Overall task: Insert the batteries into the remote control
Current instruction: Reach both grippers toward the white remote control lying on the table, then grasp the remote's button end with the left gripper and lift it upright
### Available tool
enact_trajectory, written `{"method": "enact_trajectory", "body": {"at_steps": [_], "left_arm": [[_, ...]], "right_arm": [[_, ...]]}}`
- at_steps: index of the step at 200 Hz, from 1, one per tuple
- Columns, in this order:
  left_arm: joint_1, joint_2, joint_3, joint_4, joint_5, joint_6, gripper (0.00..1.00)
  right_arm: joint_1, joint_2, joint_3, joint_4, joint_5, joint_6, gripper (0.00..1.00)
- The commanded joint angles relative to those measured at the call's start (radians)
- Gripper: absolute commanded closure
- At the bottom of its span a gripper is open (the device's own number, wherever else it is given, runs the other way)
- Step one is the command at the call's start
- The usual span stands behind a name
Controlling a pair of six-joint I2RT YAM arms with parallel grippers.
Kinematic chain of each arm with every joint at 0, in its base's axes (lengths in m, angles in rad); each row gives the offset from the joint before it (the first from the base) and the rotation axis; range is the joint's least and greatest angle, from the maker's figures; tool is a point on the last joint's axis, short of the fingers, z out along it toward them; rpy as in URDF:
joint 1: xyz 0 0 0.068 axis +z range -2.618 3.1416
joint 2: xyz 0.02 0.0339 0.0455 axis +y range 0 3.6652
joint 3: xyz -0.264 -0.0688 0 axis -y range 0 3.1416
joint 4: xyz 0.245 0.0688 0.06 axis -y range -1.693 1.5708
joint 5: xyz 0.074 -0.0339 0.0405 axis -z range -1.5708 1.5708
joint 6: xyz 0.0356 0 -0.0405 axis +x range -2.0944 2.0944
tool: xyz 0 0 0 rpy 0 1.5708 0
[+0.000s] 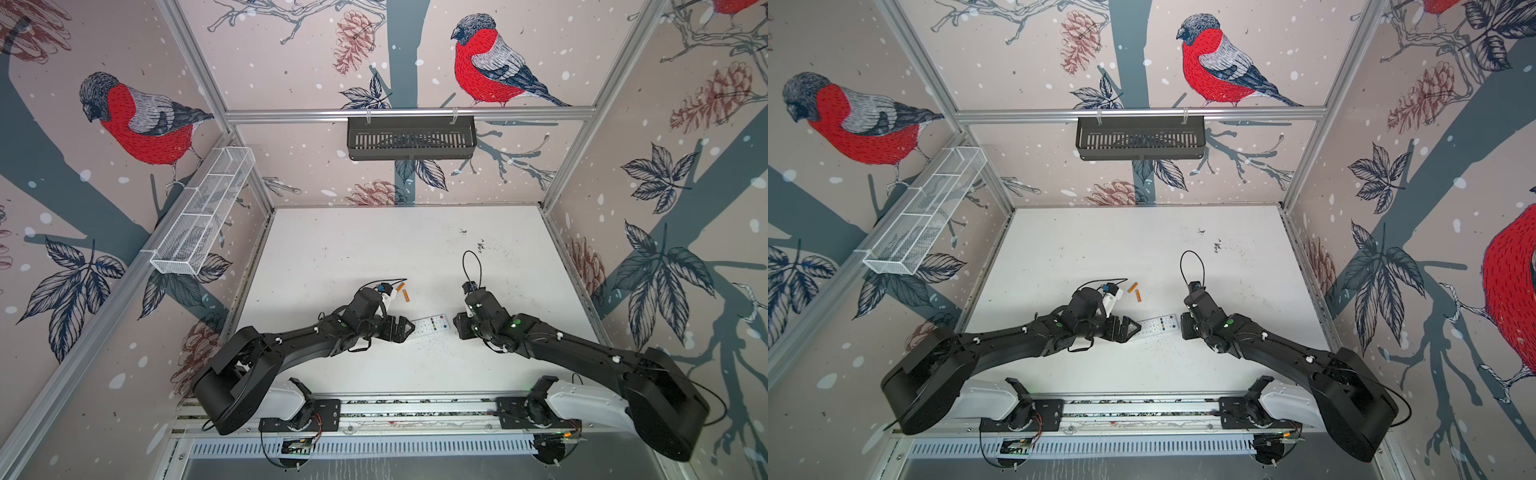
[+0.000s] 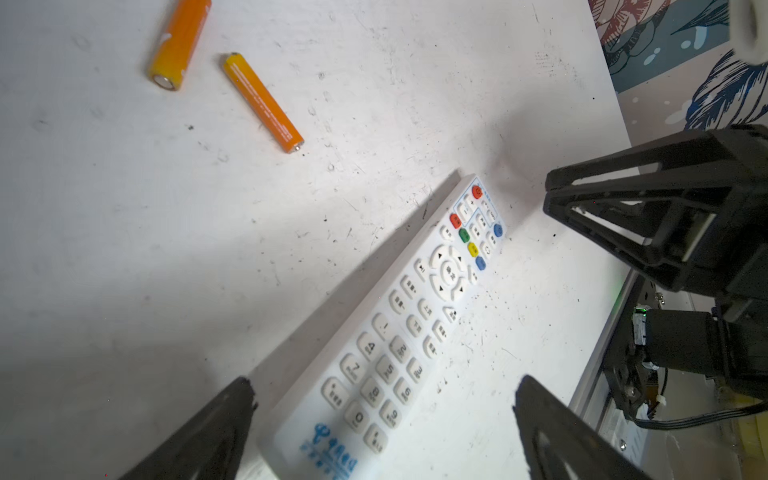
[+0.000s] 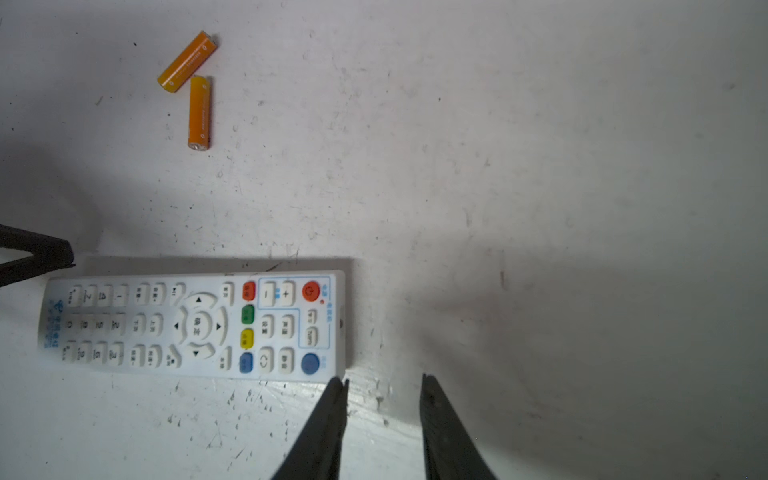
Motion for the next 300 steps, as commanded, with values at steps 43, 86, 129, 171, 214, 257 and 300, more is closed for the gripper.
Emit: {"method": "enact_trajectory", "body": {"at_steps": [43,86,129,171,214,257,300], "left_arm": [[-0.113,0.001,-0.006,0.014,-0.033,-0.044,0.02],[-0.192,0.015,-0.012,0.012,-0.107,-0.090,0.02],[-0.200,0.087,0.117,-0.171,-0.339,-0.057,0.02],[-0.244,0.275,0.350,-0.338,-0.369,0.089,0.02],[-0.295,0.442,0.537,-0.442,-0.429,0.131,0.03],[-0.310,0.567,0.671,-0.566,-0.567,0.120,0.09],[-0.329,0.617,0.727,-0.596,-0.574,0.158,0.28]], "right_arm": [[0.015,0.140,0.000,0.123,-0.148,-0.018,0.71],[0.006,0.199,0.041,0.188,-0.163,-0.043,0.70],[-0.070,0.110,0.046,0.140,-0.111,-0.051,0.59],[-0.203,-0.104,0.013,0.004,-0.045,-0.069,0.26],[-0.270,-0.300,-0.007,-0.057,0.069,-0.038,0.09],[-0.281,-0.403,-0.017,-0.093,0.178,-0.005,0.06],[-0.287,-0.397,-0.014,-0.092,0.190,-0.011,0.06]]}}
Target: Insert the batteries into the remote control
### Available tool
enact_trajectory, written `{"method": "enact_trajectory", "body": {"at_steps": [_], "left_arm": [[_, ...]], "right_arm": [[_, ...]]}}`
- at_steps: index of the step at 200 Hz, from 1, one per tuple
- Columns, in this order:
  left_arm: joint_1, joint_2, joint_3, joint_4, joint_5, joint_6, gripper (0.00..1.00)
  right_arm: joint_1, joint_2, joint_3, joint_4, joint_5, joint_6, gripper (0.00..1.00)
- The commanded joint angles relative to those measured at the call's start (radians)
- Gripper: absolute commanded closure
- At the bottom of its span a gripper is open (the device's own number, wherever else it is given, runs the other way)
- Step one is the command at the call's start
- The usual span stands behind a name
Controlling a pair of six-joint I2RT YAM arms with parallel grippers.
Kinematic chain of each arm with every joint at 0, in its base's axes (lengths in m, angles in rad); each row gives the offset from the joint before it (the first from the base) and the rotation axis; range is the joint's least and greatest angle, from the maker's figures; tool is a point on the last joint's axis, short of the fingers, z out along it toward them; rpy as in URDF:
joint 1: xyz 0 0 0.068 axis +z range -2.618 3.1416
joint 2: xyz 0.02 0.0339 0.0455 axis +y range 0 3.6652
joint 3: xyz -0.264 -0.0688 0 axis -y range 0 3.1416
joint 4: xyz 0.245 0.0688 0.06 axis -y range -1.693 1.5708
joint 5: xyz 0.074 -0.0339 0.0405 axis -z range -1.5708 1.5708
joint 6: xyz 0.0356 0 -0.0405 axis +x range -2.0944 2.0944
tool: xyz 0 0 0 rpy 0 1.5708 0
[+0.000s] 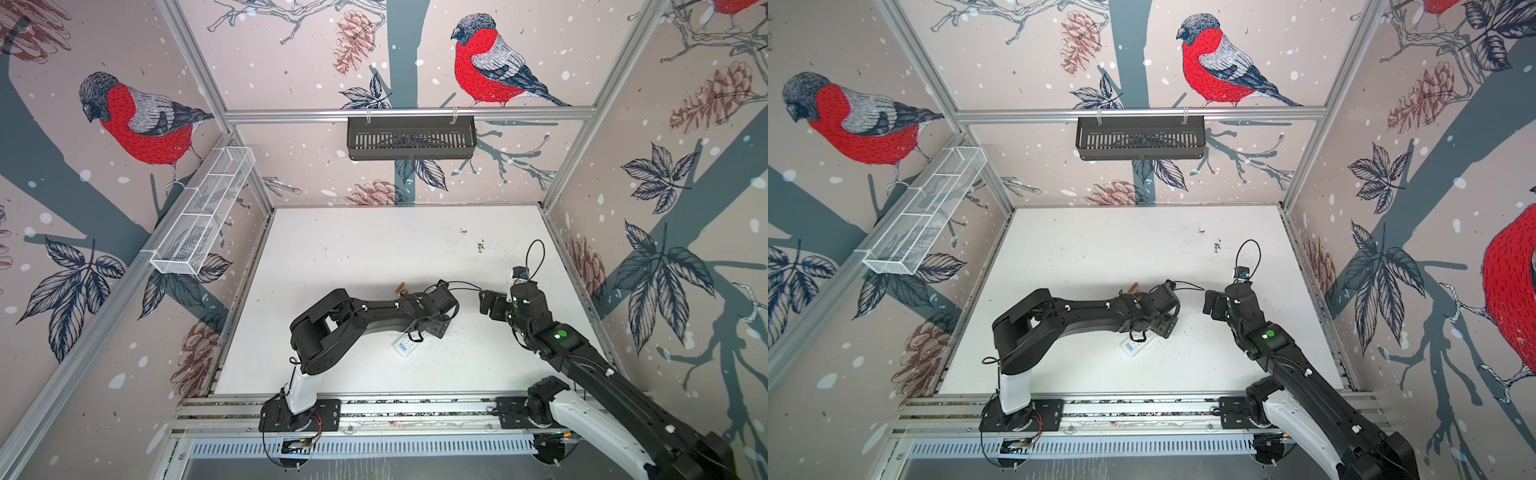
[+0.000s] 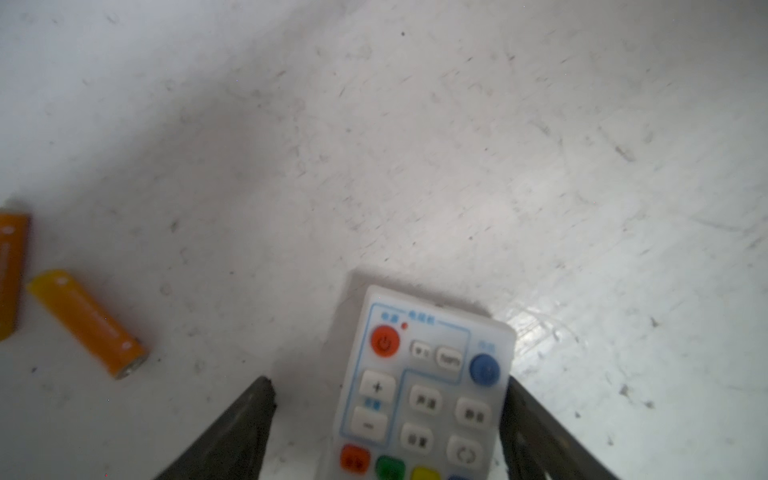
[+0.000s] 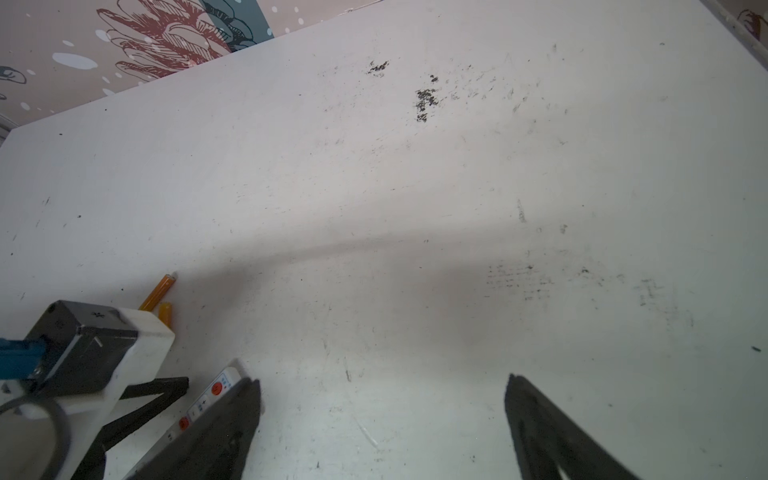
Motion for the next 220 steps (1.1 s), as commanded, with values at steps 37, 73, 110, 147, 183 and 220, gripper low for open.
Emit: {"method": "enact_trajectory", "body": {"at_steps": [37,73,110,147,183,220], "left_arm": [[-0.018,0.001,0.018,-0.140,-0.053,0.046,0.44],[-0.016,-0.075,0.017,-0.145,-0.073,0.062,0.53],[0.034,-0.226,-0.036,-0.099,-0.021,0.093,0.54],[0.189,-0.516,-0.203,0.094,0.207,0.100,0.54],[0.315,-0.785,-0.404,0.361,0.456,0.086,0.54],[0.430,-0.950,-0.517,0.565,0.720,0.007,0.54]], "right_arm": [[-0.007,0.019,0.000,0.018,0.001,-0.017,0.06],[-0.005,0.008,0.001,0.072,-0.088,-0.058,0.05],[-0.004,-0.012,-0.039,0.193,-0.238,-0.091,0.05],[0.044,-0.021,-0.135,0.474,-0.555,-0.116,0.05],[0.202,0.016,-0.155,0.677,-0.717,-0.184,0.02],[0.299,0.169,-0.073,0.797,-0.826,-0.179,0.01]]}}
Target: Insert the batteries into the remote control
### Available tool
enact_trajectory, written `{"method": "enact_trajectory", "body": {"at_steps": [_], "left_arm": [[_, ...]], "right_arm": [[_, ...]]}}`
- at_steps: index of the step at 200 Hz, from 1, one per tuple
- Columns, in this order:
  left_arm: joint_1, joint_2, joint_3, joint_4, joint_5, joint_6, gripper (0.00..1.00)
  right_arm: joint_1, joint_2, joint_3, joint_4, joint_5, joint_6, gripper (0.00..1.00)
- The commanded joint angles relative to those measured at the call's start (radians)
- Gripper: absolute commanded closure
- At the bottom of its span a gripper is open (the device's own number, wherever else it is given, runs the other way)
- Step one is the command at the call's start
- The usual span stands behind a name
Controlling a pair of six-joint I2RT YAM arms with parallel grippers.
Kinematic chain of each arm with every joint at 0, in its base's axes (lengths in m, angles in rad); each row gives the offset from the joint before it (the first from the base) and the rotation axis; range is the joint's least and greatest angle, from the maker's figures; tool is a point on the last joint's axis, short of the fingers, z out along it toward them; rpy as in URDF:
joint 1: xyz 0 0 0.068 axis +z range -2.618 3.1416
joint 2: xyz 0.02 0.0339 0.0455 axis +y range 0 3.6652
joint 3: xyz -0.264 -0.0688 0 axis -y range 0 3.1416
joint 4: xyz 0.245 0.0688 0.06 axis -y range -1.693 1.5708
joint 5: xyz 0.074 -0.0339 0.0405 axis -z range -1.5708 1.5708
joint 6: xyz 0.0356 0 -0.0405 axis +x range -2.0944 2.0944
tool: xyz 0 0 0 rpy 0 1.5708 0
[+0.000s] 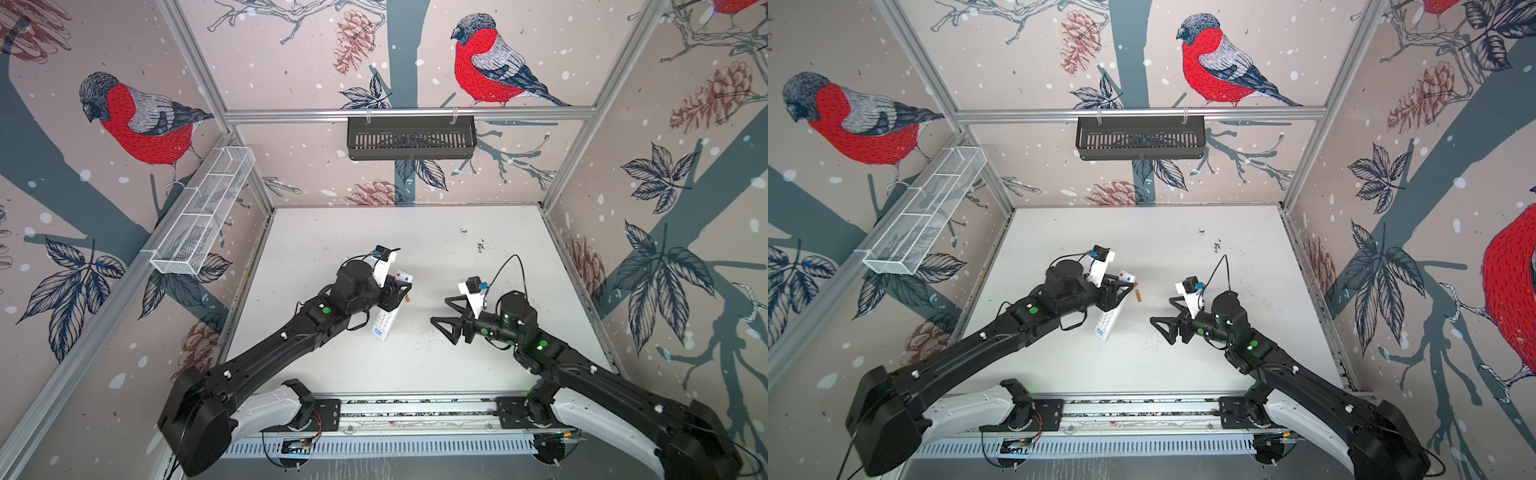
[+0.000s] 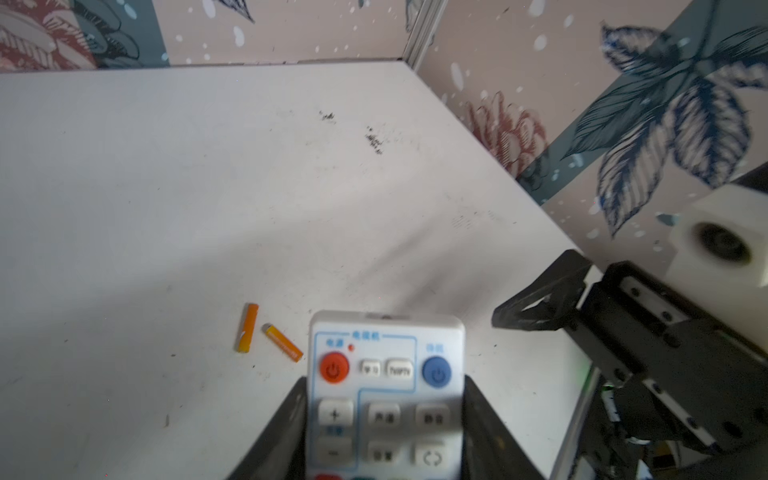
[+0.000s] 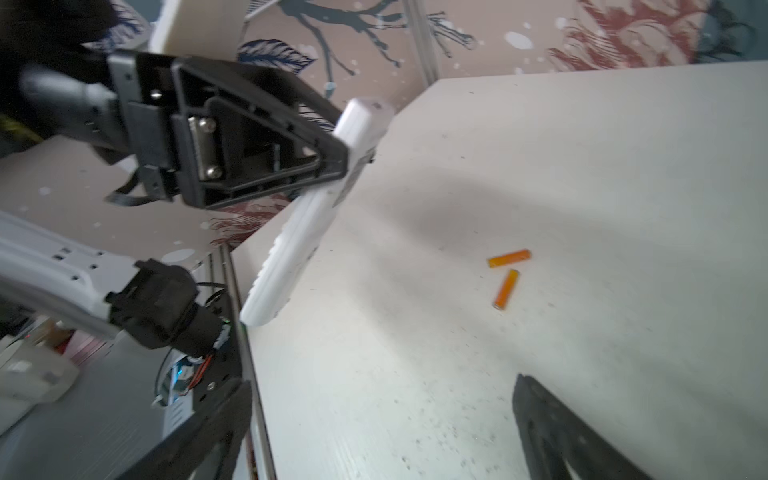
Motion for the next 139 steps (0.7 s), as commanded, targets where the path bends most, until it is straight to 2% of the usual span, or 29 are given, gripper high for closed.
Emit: {"method": "enact_trajectory", "body": {"at_steps": [1,34,63,139], "left_arm": [[0.049,-0.073,-0.056,0.258,0.258,-0.062,0.54],[0.088,-0.156,-0.132,0.478,0.420,-0.167,0.54],[0.145,-0.184,-0.224,0.781,0.549,-0.349,0.54],[0.197,-0.170,-0.355,1.233,0.606,-0.625,0.54]], "right_arm": [[0.032,0.083,0.043,0.180,-0.123,-0.013,0.01],[0.123,0.228,0.131,0.252,-0.147,-0.041,0.00],[0.149,0.325,0.175,0.345,-0.203,-0.025,0.00],[0.206,0.447,0.271,0.414,-0.264,-0.037,0.00]]}}
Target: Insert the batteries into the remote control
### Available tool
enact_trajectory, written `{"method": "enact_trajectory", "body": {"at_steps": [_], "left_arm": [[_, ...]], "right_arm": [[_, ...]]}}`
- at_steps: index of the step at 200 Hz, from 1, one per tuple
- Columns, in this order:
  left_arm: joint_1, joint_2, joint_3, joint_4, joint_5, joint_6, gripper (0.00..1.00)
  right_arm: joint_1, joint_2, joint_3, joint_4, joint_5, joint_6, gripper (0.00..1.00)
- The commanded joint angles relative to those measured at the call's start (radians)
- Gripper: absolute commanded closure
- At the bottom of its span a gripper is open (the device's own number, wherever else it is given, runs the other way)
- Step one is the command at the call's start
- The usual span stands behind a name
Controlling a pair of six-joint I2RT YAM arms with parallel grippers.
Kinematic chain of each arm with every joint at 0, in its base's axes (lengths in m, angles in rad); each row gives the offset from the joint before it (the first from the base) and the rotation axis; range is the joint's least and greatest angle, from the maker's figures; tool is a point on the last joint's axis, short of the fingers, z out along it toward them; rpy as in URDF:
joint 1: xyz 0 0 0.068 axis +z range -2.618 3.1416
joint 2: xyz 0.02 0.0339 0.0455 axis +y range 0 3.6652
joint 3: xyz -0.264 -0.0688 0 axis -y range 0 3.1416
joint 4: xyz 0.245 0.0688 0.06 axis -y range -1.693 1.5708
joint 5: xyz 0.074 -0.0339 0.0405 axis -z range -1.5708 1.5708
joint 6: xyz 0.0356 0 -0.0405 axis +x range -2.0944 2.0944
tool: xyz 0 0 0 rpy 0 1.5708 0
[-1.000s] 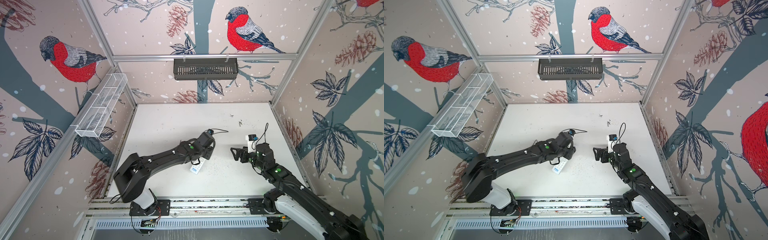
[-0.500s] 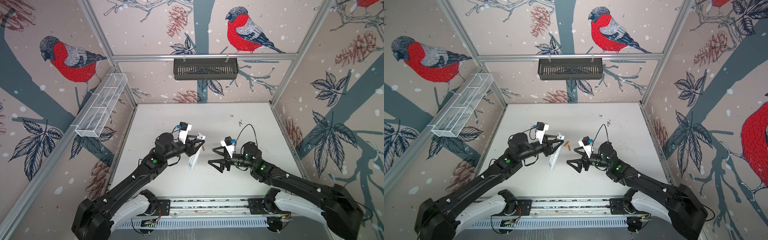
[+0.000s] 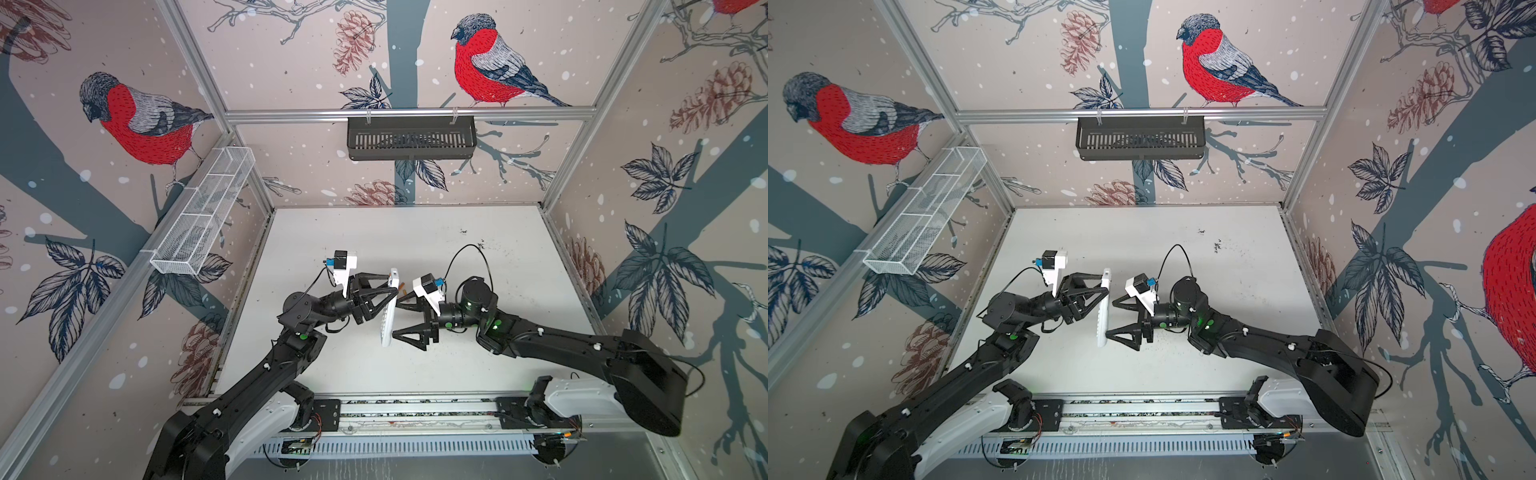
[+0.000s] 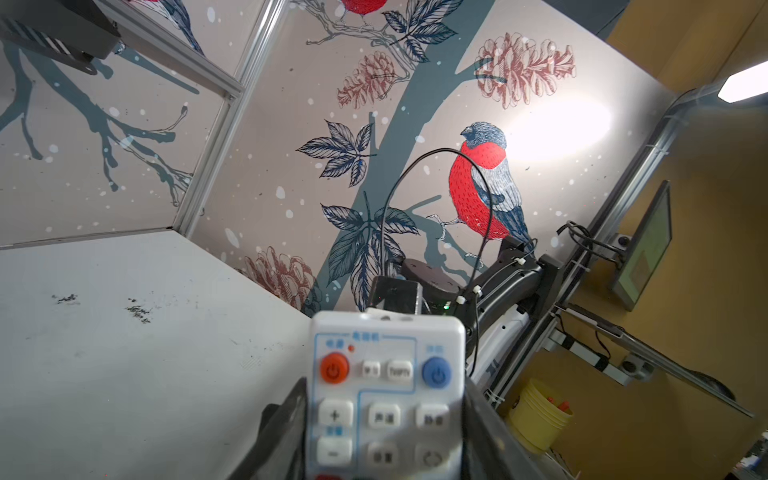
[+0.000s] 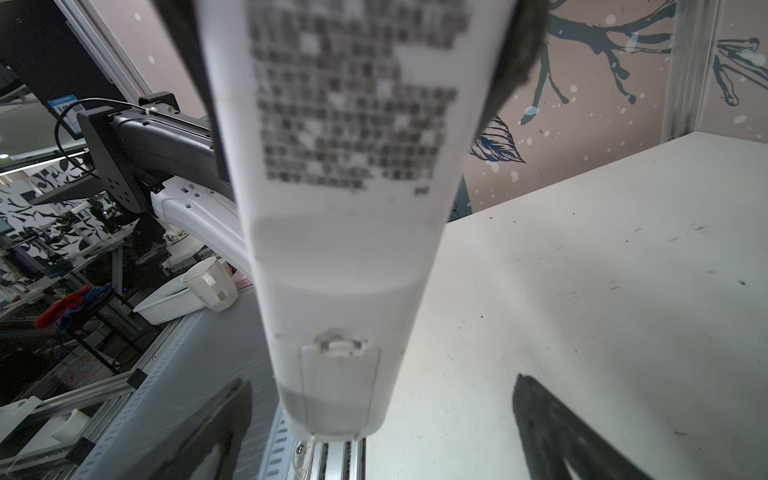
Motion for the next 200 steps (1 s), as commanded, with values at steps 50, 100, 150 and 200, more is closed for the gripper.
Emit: {"method": "enact_trajectory", "body": {"at_steps": [50,100,150,200], "left_arm": [[0.015,0.006,-0.053,0.275,-0.006,-0.101,0.54],[0.022,0.015,-0.068,0.320,-0.015,-0.110,0.54],[0.034,0.057,-0.095,0.402,-0.019,-0.144,0.52],[0.048,0.047,-0.089,0.190,-0.058,-0.053,0.10]], "right_arm": [[0.043,0.088,0.085,0.110,-0.042,0.025,0.03],[0.062,0.125,0.089,0.158,-0.077,0.064,0.23],[0.063,0.111,0.105,0.096,-0.012,0.068,0.47],[0.058,0.051,0.149,-0.159,0.200,0.028,0.60]]}}
